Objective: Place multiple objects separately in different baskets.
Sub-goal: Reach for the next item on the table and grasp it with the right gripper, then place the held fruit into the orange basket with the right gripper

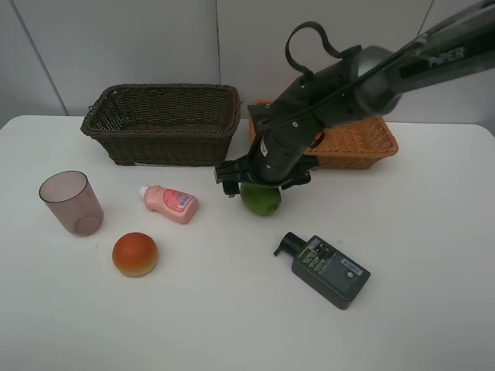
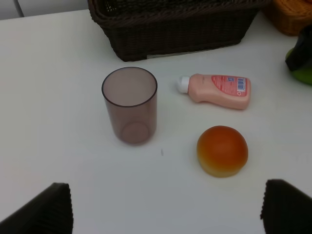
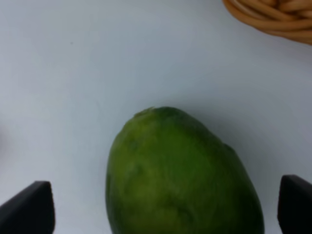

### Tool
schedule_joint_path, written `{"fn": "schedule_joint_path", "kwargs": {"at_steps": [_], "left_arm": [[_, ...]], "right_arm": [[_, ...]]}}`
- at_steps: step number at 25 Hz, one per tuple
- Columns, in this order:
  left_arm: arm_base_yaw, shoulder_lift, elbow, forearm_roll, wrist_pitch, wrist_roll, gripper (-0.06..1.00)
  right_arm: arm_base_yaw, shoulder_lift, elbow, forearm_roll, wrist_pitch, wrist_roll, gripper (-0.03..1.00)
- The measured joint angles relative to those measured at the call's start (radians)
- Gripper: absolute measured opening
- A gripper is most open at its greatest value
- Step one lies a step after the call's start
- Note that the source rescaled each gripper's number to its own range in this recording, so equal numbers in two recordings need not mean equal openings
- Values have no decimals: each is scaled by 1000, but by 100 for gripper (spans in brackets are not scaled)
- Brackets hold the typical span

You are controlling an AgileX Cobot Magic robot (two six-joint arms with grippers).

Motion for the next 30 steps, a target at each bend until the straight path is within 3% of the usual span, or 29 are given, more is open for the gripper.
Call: {"fn": "schedule_joint_path", "kwargs": {"at_steps": [18,20,22,23,24,30], "left_arm": [[0,0,0,0,0,0,100],[0,0,0,0,0,0,100],[0,0,0,0,0,0,100],[0,0,0,0,0,0,100],[0,0,0,0,0,0,100],[0,0,0,0,0,0,100]], "right_arm": [[0,78,0,-3,-47,0,98],[0,78,0,-9,-47,0,85],[0,78,0,-25,-45,0,50],[0,78,0,-33,-45,0,20],[0,78,0,-35,-45,0,2],[0,78,0,-39,-43,0,3]]}}
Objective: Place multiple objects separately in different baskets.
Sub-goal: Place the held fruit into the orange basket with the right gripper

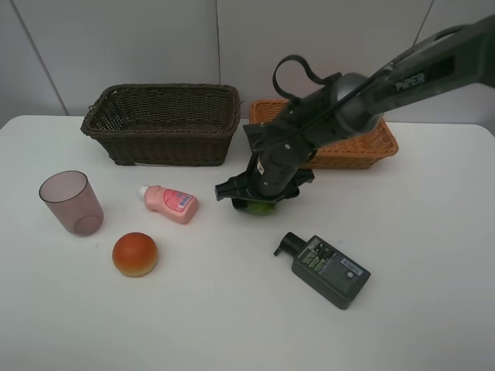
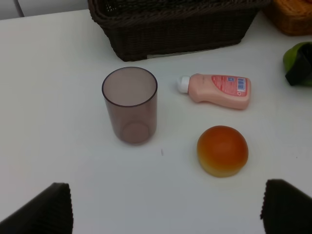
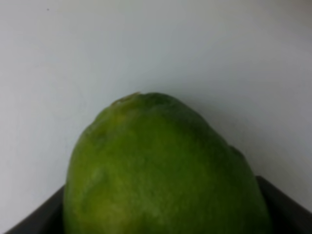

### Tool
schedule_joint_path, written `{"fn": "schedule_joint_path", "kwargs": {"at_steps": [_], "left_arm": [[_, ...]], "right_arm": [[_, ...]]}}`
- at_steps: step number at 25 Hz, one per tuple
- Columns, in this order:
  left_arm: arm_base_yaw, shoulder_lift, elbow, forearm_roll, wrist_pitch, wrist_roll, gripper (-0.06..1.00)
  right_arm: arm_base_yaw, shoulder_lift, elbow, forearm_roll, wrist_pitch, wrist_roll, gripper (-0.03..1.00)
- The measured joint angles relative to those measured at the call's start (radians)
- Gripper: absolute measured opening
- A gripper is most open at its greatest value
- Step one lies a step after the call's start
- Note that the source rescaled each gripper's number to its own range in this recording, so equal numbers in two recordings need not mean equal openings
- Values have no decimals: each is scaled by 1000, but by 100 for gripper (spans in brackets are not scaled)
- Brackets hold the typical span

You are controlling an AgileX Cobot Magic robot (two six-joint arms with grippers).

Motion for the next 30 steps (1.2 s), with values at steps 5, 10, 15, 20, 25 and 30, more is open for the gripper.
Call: {"fn": "schedule_joint_path", "kwargs": {"at_steps": [5,10,15,20,25,30], "left_arm": [[0,0,0,0,0,0,100],[0,0,0,0,0,0,100],[0,0,0,0,0,0,100],[0,0,0,0,0,0,100],[0,0,0,0,0,0,100],[0,0,0,0,0,0,100]], "right_arm": [[0,0,0,0,0,0,3],[0,0,0,0,0,0,3],[0,0,0,-2,0,0,3],[0,0,0,-2,1,0,3],[0,-36,0,24,35,-9,3],[-9,-122,-2,98,123,-158,3]]}}
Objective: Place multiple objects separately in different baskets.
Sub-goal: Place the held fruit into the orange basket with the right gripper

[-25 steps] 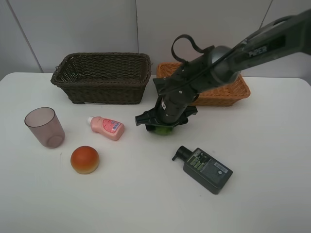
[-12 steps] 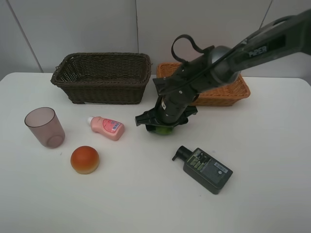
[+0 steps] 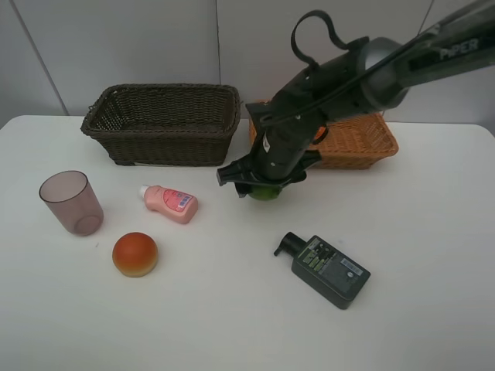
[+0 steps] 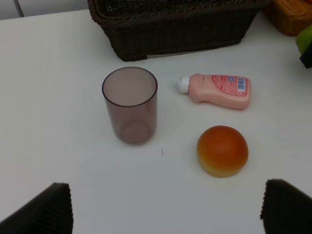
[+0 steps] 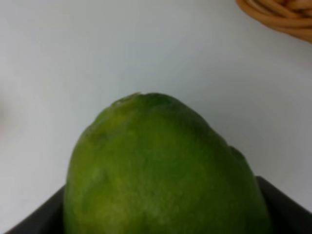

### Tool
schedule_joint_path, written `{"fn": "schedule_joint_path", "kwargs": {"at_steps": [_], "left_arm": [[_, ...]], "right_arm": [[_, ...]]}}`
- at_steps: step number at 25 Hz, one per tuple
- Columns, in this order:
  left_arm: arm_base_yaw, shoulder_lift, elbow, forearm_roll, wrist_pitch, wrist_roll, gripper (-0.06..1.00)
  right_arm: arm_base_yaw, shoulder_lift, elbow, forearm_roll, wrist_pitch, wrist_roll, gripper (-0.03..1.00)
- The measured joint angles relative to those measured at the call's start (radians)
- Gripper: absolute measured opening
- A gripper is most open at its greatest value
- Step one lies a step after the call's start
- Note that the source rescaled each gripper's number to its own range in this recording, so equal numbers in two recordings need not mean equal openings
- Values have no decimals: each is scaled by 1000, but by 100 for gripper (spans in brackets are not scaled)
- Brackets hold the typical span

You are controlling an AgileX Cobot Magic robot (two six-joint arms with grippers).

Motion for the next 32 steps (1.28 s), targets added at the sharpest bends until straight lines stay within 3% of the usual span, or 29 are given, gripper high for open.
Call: {"fn": "schedule_joint_path", "kwargs": {"at_steps": [6,9,13,24,32], "left_arm": [[0,0,0,0,0,0,100],[0,0,0,0,0,0,100],[0,0,0,0,0,0,100],[0,0,0,0,0,0,100],[0,0,0,0,0,0,100]], "right_arm": [[-53,-26,-88,115,255,-202,3],[-82,-31,-159,142,401,-258,3],[-121,-31,-247,146,503,-289,3],[-253,-31,-384,146,578,-332,3],[-378,-31,-398,146,552,-354,3]]}}
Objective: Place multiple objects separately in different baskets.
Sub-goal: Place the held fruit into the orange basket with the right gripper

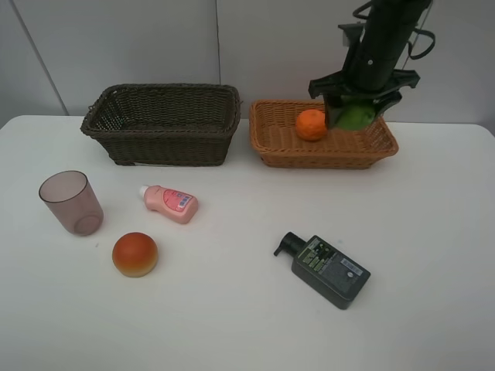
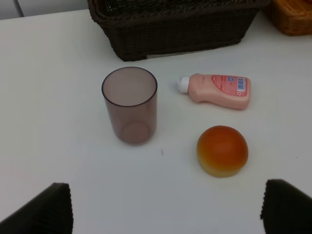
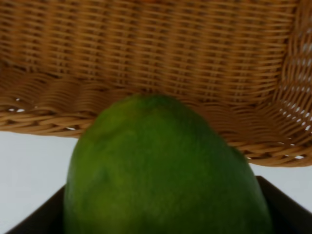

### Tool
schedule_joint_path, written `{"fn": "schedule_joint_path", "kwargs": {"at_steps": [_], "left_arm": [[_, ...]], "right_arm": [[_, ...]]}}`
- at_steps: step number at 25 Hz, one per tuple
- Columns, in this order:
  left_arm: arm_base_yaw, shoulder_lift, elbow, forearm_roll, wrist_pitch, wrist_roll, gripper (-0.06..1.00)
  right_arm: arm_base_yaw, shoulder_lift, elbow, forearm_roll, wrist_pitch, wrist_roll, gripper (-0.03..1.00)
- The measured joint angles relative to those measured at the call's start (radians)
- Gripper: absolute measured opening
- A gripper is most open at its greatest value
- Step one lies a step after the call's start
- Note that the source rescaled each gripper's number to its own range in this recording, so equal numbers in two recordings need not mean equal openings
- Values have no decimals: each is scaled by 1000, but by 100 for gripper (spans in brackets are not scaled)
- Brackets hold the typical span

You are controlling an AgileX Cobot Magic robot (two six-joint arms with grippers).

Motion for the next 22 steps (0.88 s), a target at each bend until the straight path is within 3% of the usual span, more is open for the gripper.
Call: {"fn": "schedule_joint_path", "kwargs": {"at_steps": [7,16,22], "left_arm": [[0,0,0,0,0,0,100],[0,0,0,0,0,0,100],[0,0,0,0,0,0,100]], "right_arm": [[-57,15,-2,5,-76,-8,3],[-78,116,-5,21,-295,-27,3],[-87,170,-5,-1,-390,-27,3]]}}
